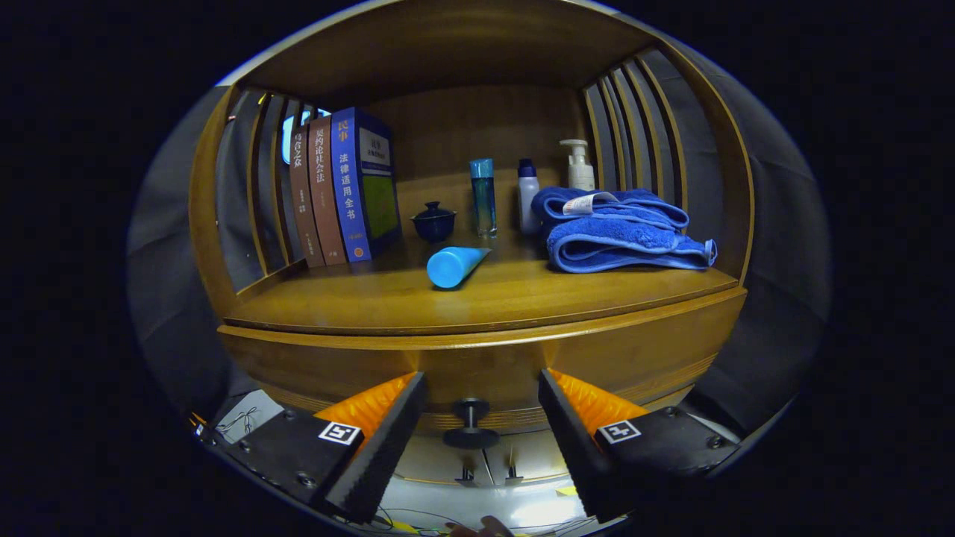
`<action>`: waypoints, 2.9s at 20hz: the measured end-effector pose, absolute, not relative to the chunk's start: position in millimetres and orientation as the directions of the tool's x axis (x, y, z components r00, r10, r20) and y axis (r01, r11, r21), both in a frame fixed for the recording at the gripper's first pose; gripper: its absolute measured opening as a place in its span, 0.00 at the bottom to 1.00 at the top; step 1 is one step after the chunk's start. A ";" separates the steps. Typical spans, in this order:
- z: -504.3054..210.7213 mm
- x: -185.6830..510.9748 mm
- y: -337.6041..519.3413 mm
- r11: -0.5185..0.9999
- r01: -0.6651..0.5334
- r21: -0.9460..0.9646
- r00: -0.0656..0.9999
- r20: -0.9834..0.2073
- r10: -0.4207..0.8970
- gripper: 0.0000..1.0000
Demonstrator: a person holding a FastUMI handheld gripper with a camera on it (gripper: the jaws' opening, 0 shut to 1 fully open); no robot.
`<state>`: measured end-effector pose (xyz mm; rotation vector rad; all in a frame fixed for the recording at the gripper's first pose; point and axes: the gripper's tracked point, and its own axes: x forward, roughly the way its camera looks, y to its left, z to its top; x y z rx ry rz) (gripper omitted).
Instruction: Pull open the drawer, take out the items inside it, and place them on the countertop above the cabinet.
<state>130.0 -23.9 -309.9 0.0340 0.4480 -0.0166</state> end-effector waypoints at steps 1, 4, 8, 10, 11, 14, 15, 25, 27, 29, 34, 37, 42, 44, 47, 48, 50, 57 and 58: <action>-309.4 129.9 -24.5 0.999 0.023 0.030 0.903 -0.430 -0.008 1.00; -311.0 129.9 -24.9 0.999 0.027 0.042 0.899 -0.438 -0.006 1.00; -307.9 125.5 -31.7 0.998 0.057 0.031 0.892 -0.450 -0.037 1.00; -303.3 118.3 -29.0 0.998 0.060 0.033 0.896 -0.442 -0.039 1.00; -299.3 115.0 -29.4 0.998 0.061 0.028 0.898 -0.437 -0.043 1.00; -277.4 104.5 -25.7 0.999 0.049 0.021 0.911 -0.410 -0.036 1.00; -268.4 105.2 -28.6 0.999 0.044 0.020 0.918 -0.396 -0.032 1.00; -91.2 50.1 -3.5 1.000 -0.021 -0.016 0.993 -0.116 0.019 0.99; -67.0 35.2 2.9 0.999 -0.035 -0.024 0.996 -0.084 0.033 0.99; -47.8 20.7 7.2 0.998 -0.047 -0.029 0.997 -0.060 0.045 0.99; -19.2 -7.0 12.6 0.998 -0.065 -0.017 0.997 -0.045 0.064 0.99; -11.2 -14.6 13.7 0.997 -0.070 -0.006 0.997 -0.035 0.070 0.99; -5.3 -21.2 11.8 0.997 -0.073 -0.010 0.997 -0.025 0.073 0.99; -5.1 -21.0 9.0 0.998 -0.068 -0.001 0.997 -0.026 0.068 0.99; -8.0 -20.8 6.7 0.998 -0.066 -0.006 0.997 -0.040 0.065 0.99; -7.0 -21.2 6.2 0.998 -0.065 -0.007 0.997 -0.040 0.065 0.99; -5.2 -21.2 6.3 0.998 -0.065 -0.010 0.997 -0.034 0.065 0.99; -5.9 -20.9 13.8 0.997 -0.081 -0.010 0.996 -0.037 0.080 0.99; -6.1 -21.5 15.1 0.996 -0.084 -0.010 0.996 -0.036 0.084 0.99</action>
